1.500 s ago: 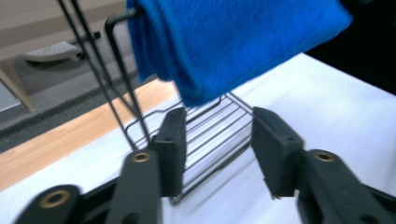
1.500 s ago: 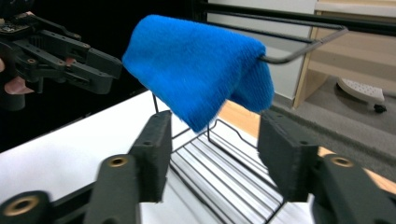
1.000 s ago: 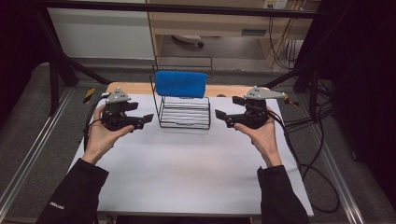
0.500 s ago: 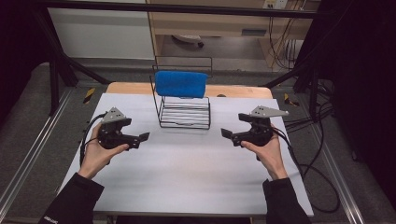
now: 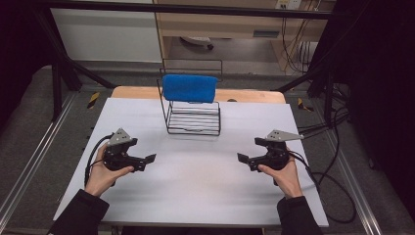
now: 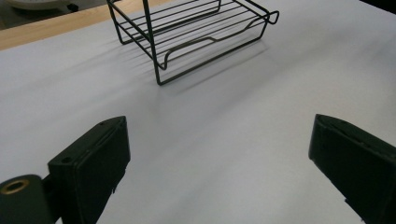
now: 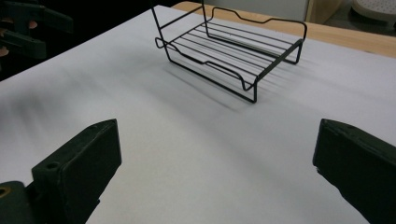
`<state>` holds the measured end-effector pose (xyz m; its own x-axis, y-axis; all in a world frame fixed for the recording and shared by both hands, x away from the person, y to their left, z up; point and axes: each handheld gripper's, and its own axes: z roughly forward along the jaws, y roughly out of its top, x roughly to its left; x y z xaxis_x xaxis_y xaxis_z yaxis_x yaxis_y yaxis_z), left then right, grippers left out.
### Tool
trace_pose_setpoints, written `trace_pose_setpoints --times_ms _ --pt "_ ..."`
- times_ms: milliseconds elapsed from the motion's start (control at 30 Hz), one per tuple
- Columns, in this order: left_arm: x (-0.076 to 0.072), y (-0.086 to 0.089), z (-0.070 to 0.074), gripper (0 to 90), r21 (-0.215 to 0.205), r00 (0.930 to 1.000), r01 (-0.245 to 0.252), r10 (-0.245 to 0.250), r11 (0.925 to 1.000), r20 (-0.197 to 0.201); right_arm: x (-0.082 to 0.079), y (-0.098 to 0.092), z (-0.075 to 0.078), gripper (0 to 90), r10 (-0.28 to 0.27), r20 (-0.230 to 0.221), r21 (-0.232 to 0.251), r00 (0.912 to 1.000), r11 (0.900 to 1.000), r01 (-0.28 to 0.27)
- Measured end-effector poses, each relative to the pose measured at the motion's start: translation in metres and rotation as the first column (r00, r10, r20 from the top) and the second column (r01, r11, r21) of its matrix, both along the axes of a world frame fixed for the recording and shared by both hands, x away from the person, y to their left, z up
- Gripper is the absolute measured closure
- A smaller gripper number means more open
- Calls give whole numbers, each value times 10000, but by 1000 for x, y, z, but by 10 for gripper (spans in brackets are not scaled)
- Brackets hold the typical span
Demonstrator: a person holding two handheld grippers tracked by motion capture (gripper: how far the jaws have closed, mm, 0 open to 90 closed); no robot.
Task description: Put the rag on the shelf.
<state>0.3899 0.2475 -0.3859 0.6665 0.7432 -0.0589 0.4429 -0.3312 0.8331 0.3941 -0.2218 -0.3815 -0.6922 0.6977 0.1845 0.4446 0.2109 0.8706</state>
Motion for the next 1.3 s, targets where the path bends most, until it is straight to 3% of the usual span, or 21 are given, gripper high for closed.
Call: trace_pose_setpoints --times_ms 433,800,1033,1300 --pt "-14 14 -37 59 226 9994 111 -103 9997 -345 -14 -20 -38 7 9 -466 -183 9989 9998 -18" --pt "-18 19 -49 58 385 9987 31 -12 9993 -509 -30 -38 -61 7 -202 -884 -264 9959 9995 179" --pt "-21 21 -55 58 568 9986 107 -77 9983 -531 -33 -43 -66 7 -294 -897 -417 9955 9988 258" --pt "-23 22 -57 58 504 9985 40 -13 9987 -546 -32 -43 -65 7 -290 -882 -418 9957 9988 253"
